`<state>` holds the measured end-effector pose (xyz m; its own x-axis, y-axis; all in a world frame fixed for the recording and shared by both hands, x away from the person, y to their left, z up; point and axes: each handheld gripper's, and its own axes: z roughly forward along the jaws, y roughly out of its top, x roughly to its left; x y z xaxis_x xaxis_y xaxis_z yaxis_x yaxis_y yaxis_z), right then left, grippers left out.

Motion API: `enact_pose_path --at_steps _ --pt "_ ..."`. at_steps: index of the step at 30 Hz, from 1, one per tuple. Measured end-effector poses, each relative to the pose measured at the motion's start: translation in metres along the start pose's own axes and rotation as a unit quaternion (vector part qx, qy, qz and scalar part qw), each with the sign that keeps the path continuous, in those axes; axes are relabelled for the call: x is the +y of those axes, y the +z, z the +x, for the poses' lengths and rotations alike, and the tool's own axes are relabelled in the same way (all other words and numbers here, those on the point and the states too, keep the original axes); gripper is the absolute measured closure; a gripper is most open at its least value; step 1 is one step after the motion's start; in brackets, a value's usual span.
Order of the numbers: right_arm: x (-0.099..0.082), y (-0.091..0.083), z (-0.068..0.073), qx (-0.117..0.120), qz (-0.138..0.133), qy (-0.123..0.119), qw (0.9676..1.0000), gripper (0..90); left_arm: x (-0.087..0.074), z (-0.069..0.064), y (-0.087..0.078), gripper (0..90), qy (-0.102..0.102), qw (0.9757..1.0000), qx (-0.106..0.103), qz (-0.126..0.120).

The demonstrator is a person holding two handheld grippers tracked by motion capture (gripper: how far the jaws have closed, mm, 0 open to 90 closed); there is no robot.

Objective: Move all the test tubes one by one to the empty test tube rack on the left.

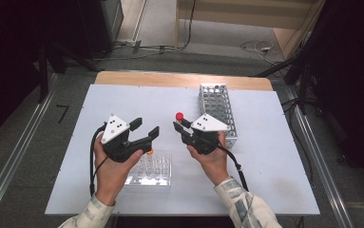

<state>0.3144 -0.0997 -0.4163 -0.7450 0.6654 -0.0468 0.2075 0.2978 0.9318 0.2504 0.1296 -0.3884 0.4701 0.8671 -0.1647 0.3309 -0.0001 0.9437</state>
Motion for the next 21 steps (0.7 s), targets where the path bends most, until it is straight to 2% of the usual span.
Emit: enact_pose_path --at_steps 11,21 --pt "-0.002 0.02 0.017 0.019 0.016 -0.005 0.9997 71.0 0.006 -0.01 0.026 37.1 0.008 0.9999 -0.012 0.009" --pt "0.001 0.022 0.025 0.031 0.016 -0.012 0.9993 71.0 0.007 -0.012 0.035 57.6 0.035 0.9992 -0.01 0.016"
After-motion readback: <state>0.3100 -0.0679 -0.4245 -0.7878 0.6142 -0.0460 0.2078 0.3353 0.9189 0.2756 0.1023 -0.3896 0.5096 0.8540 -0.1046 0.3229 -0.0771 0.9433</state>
